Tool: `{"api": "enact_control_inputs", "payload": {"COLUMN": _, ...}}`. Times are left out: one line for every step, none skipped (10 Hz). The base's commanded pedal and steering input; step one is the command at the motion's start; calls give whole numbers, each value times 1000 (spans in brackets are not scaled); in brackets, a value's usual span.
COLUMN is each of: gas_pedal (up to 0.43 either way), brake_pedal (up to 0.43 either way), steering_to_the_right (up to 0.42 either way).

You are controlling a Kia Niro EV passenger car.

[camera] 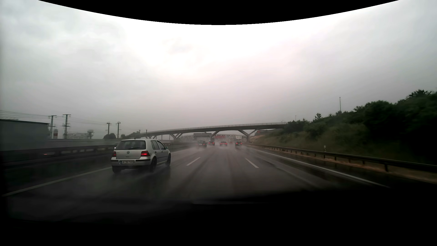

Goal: Follow the waypoints while adhering to traffic rules and regulations

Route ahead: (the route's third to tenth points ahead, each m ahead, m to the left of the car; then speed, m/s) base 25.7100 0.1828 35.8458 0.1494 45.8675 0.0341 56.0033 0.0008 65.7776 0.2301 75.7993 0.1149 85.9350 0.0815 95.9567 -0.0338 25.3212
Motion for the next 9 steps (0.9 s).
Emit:
{"api": "enact_control_inputs", "payload": {"gas_pedal": 248, "brake_pedal": 0, "steering_to_the_right": -2}}
{"api": "enact_control_inputs", "payload": {"gas_pedal": 248, "brake_pedal": 0, "steering_to_the_right": -2}}
{"api": "enact_control_inputs", "payload": {"gas_pedal": 248, "brake_pedal": 0, "steering_to_the_right": -2}}
{"api": "enact_control_inputs", "payload": {"gas_pedal": 248, "brake_pedal": 0, "steering_to_the_right": -2}}
{"api": "enact_control_inputs", "payload": {"gas_pedal": 248, "brake_pedal": 0, "steering_to_the_right": -3}}
{"api": "enact_control_inputs", "payload": {"gas_pedal": 248, "brake_pedal": 0, "steering_to_the_right": -2}}
{"api": "enact_control_inputs", "payload": {"gas_pedal": 248, "brake_pedal": 0, "steering_to_the_right": -3}}
{"api": "enact_control_inputs", "payload": {"gas_pedal": 248, "brake_pedal": 0, "steering_to_the_right": -3}}
{"api": "enact_control_inputs", "payload": {"gas_pedal": 248, "brake_pedal": 0, "steering_to_the_right": -2}}
